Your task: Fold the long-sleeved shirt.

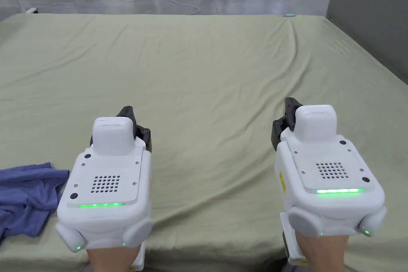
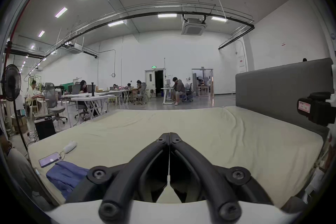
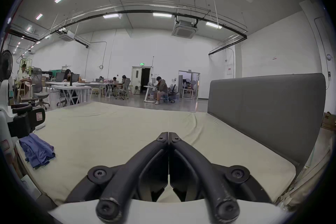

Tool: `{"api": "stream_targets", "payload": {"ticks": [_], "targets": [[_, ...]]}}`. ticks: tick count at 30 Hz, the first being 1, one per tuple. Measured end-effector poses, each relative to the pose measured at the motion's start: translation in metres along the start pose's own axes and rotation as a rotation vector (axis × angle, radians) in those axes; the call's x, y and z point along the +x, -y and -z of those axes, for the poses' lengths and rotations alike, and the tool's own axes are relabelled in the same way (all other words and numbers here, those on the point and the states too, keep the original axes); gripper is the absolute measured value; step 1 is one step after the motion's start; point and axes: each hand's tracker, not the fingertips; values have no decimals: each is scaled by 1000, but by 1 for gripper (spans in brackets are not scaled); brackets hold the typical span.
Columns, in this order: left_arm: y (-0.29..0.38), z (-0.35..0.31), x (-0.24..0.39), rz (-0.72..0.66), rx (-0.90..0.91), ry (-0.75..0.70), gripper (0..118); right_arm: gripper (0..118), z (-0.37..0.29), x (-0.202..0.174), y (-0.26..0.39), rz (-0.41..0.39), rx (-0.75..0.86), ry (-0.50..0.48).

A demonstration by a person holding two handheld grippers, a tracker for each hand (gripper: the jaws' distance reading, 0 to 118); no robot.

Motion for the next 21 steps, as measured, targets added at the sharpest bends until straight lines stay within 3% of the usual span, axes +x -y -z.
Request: {"api": "stream_targets", "payload": {"ticks": [1,2,3,4,5,6,7,21], "targets": [[0,0,0,6,7,-6,1,7,0,1,0,-4,0,-4],[-1,-1,-1,4,8,-1,8,28,0,1,0,-11,1,-9],[-2,-1,-2,-17,9,32,23,59,0,1,0,-14,-3,-16],[-2,0,-3,-28,9,35,53,101,1,1,-1,-18,-15,-26],[-3,2,-3,-28,1,35,84,118,3,2,-1,-22,-24,-27],[-4,3,-2,-29,-12,33,112,118,3,1,1,-27,-14,-6],[-4,6,-2,-30,-29,37,118,118,-1,0,2,-26,31,10],[3,-1,-3,18,70,37,118,118,6,11,-1,26,6,17]]}}
